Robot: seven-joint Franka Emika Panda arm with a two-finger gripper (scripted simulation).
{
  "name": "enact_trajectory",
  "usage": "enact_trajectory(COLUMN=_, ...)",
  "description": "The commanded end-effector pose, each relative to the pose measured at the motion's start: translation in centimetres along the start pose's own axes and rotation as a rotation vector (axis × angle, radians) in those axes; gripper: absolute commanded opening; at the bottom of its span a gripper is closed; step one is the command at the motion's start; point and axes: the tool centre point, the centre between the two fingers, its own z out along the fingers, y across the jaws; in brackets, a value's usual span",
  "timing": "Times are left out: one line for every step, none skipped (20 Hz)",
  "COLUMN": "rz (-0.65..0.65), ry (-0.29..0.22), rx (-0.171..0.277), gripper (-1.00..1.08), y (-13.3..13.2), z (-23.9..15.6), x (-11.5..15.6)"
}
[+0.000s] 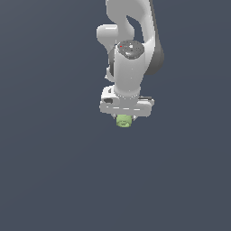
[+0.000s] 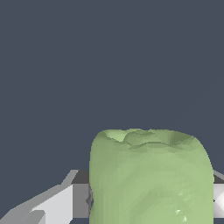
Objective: Pick up the object and move it to a goal position.
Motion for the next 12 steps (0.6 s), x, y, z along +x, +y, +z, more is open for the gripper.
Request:
enact_trajectory(rz=0.000, ry=0.000, rx=0.000, gripper=-1.00, y=1.2, z=-2.8, x=-0.7)
enact_trajectory(rz=0.000, ry=0.000, rx=0.001, gripper=-1.00, y=1.7, z=-3.9, x=-1.0)
enact_trajectory(rz=0.000, ry=0.000, rx=0.001, gripper=-1.00, y=2.1, z=-5.0, x=-1.3)
enact_trajectory(rz=0.000, ry=0.000, rx=0.001, gripper=-1.00, y=2.6, z=-6.2, x=-1.5)
enact_trajectory(rz=0.000, ry=0.000, rx=0.001, gripper=-1.00, y=3.1, z=-7.3, x=-1.8)
enact_trajectory(rz=0.000, ry=0.000, rx=0.001, gripper=-1.00, y=3.6, z=-8.4, x=-2.1)
enact_trajectory(rz=0.000, ry=0.000, rx=0.001, gripper=-1.00, y=4.1, z=-9.5, x=-2.3)
enact_trajectory(rz=0.000, ry=0.000, rx=0.002, gripper=-1.00, y=4.5, z=-10.7, x=-2.6)
enact_trajectory(rz=0.000, ry=0.000, rx=0.002, gripper=-1.00, y=5.0, z=-11.8, x=-2.8)
enact_trajectory(rz=0.000, ry=0.000, rx=0.002, gripper=-1.00, y=5.5, z=-12.9, x=-3.1)
enact_trajectory(rz=0.000, ry=0.000, rx=0.002, gripper=-1.00, y=5.9, z=-14.0, x=-3.3)
enact_trajectory(rz=0.000, ry=0.000, rx=0.002, gripper=-1.00, y=6.4, z=-15.0, x=-3.5)
